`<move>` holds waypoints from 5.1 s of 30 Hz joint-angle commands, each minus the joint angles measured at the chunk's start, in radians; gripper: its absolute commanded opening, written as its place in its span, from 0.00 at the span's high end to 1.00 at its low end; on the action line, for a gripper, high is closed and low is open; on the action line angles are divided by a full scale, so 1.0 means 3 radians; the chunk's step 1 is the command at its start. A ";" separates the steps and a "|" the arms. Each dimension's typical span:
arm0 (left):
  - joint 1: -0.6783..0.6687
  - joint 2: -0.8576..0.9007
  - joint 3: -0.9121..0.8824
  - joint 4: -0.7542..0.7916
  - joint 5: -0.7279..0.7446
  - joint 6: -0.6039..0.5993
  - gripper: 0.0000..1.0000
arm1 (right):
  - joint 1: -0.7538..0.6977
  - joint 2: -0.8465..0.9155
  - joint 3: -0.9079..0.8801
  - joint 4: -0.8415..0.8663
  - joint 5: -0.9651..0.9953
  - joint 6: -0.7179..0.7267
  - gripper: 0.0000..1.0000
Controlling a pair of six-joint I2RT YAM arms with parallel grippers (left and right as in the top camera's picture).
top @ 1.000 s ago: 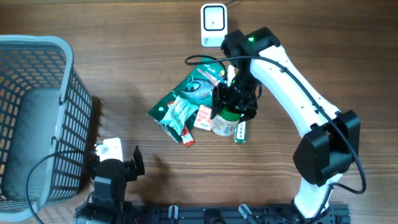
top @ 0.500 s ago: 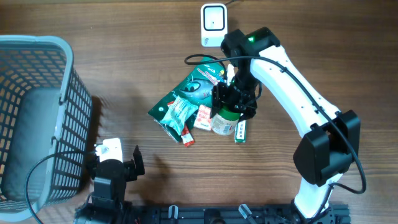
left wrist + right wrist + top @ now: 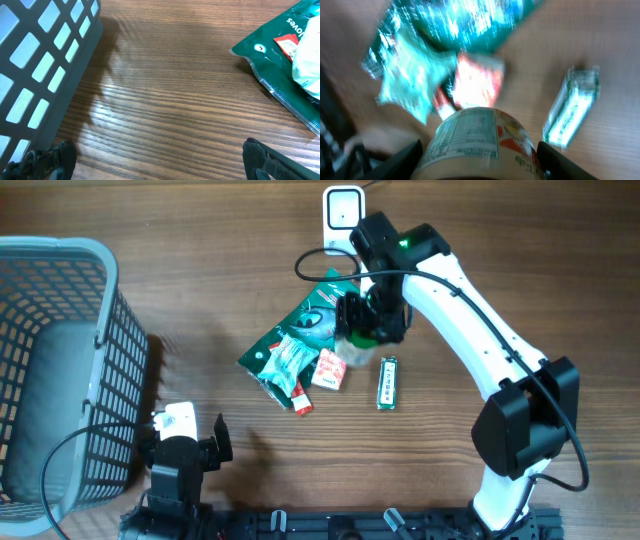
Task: Scan the item barcode
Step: 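Lift the jar up to the scanner face with the right gripper, then carry the jar to the right side of the table and release, then return the right gripper to the pile and grasp the green-white box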
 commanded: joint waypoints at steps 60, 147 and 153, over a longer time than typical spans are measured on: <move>0.0018 -0.0042 -0.0060 0.0006 0.0028 0.0064 0.00 | -0.4472 0.0651 -0.0276 0.2043 0.0907 -0.0528 0.35; 0.0018 -0.0042 -0.0060 0.0006 0.0028 0.0064 0.00 | 0.0032 -0.0796 -0.2041 0.0807 0.0841 0.0381 0.93; 0.0018 -0.0042 -0.0060 0.0006 0.0028 0.0064 0.00 | 0.0032 -0.0800 -0.2042 0.1081 0.0874 -0.0849 0.00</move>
